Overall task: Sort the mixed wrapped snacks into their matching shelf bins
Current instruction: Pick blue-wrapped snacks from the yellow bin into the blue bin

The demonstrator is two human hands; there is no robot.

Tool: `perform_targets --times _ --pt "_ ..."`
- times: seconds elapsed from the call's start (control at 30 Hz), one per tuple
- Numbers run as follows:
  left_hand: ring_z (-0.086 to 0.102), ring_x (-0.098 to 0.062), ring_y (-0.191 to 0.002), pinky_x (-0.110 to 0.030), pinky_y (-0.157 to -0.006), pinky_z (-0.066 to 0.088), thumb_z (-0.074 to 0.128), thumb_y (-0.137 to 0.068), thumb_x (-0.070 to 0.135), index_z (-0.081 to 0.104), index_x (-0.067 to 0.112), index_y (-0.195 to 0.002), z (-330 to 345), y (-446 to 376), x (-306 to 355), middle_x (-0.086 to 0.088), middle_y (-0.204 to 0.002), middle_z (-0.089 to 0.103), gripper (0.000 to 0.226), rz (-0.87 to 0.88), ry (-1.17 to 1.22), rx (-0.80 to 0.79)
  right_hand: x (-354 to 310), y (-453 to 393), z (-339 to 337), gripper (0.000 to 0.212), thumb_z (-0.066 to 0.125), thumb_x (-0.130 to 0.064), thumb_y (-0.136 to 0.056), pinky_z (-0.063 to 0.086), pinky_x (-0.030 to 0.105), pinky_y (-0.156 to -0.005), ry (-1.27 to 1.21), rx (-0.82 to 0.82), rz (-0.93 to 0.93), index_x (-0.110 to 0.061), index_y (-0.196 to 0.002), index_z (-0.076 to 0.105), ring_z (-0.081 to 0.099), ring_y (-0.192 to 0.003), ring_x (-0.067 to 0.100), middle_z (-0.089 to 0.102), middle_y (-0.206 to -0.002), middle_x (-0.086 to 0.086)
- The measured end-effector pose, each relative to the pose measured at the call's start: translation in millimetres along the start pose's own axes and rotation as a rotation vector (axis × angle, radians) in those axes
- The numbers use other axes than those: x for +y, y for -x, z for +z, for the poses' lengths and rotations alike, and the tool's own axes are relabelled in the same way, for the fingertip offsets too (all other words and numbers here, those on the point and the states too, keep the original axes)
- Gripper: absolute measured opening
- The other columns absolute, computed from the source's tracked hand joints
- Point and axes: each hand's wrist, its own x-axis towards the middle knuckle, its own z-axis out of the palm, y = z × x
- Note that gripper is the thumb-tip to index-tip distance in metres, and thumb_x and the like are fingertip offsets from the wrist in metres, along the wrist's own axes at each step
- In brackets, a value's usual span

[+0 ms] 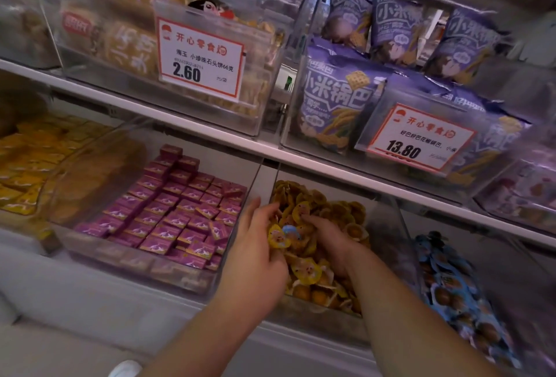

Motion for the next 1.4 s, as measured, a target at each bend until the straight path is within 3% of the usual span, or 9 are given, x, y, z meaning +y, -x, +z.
perform_targets --times 0.23,0.37,0.47,0.57,0.63,0.8,1.0,1.2,1.4 --pt "0.033 0.008 -0.126 0.011 -0.086 0.019 0.054 -0.08 -0.006 0.044 0.033 -0.139 3 1 -4 0.011 -0.152 0.033 0.071 0.009 0.015 0.017 -9 -1 10 0.043 0.044 -0.041 -0.091 0.053 0.035 -0.068 -0.364 -0.14 -0.019 -0.007 -0.11 0.064 0.064 -0.064 0.03 0.063 -0.088 0.021" --pt "0.031 0.027 -0.114 0.011 -0.086 0.019 0.054 -0.08 -0.003 0.046 0.032 -0.138 6 0 -7 0.016 -0.148 0.034 0.069 0.048 -0.043 0.003 -24 5 -12 0.054 0.047 -0.048 -0.09 0.052 0.042 -0.088 -0.438 -0.259 -0.069 -0.004 -0.112 0.069 0.069 -0.091 0.037 0.069 -0.106 0.023" --pt "0.036 0.005 -0.13 0.004 -0.094 0.025 0.057 -0.081 0.004 0.047 0.031 -0.136 5 2 -6 0.015 -0.15 0.027 0.062 0.092 -0.138 -0.007 -36 16 -24 0.045 0.051 -0.045 -0.089 0.055 0.042 -0.086 -0.366 -0.237 -0.107 -0.007 -0.1 0.072 0.069 -0.091 0.035 0.069 -0.105 0.019" --pt "0.021 -0.026 -0.15 -0.035 -0.116 0.03 0.057 -0.077 0.007 0.054 0.017 -0.131 3 4 -2 -0.007 -0.158 0.028 0.055 0.302 -0.367 0.014 -33 30 -33 0.039 0.05 -0.045 -0.092 0.057 0.04 -0.072 -0.162 -0.197 -0.071 -0.015 -0.101 0.074 0.07 -0.082 0.028 0.07 -0.099 0.011" --pt "0.035 -0.028 -0.143 -0.042 -0.113 0.038 0.058 -0.077 0.009 0.056 0.019 -0.128 6 6 0 -0.006 -0.155 0.034 0.051 0.4 -0.417 -0.081 -25 39 -33 0.037 0.05 -0.044 -0.095 0.059 0.038 -0.067 0.034 -0.143 -0.046 -0.017 -0.104 0.074 0.071 -0.081 0.024 0.073 -0.095 0.007" --pt "0.041 -0.019 -0.135 -0.038 -0.108 0.041 0.034 -0.094 0.035 0.049 0.029 -0.132 39 18 -3 0.006 -0.144 0.041 0.042 0.267 -0.586 -0.35 -8 48 -35 0.027 0.069 -0.041 -0.087 0.053 0.038 -0.096 0.804 0.245 -0.267 -0.022 -0.104 0.075 0.067 -0.104 0.021 0.072 -0.109 0.002" --pt "0.043 -0.024 -0.133 -0.041 -0.107 0.039 0.027 -0.09 0.042 0.046 0.025 -0.141 51 7 -5 0.0 -0.15 0.041 0.057 0.137 -0.73 -0.419 30 66 -53 0.063 0.059 -0.044 -0.092 0.042 0.037 -0.107 1.319 0.355 -0.4 -0.034 -0.15 0.036 0.043 -0.132 0.032 0.032 -0.154 0.007" --pt "0.046 -0.024 -0.112 -0.036 -0.091 0.044 0.036 -0.09 0.037 0.063 0.024 -0.116 50 3 -8 0.002 -0.13 0.046 0.039 0.17 -0.681 -0.428 33 85 -56 0.042 0.049 -0.037 -0.095 0.043 0.043 -0.105 1.392 0.182 -0.474 -0.048 -0.135 0.05 0.044 -0.131 0.025 0.045 -0.142 -0.002" --pt "0.062 -0.013 -0.098 -0.018 -0.077 0.043 0.063 -0.086 0.035 0.073 0.027 -0.095 37 -10 -3 0.007 -0.109 0.06 0.016 0.033 -0.473 -0.406 25 84 -48 0.038 0.062 -0.029 -0.087 0.048 0.04 -0.097 1.507 0.205 -0.367 -0.032 -0.125 0.06 0.048 -0.121 0.028 0.046 -0.131 0.005"
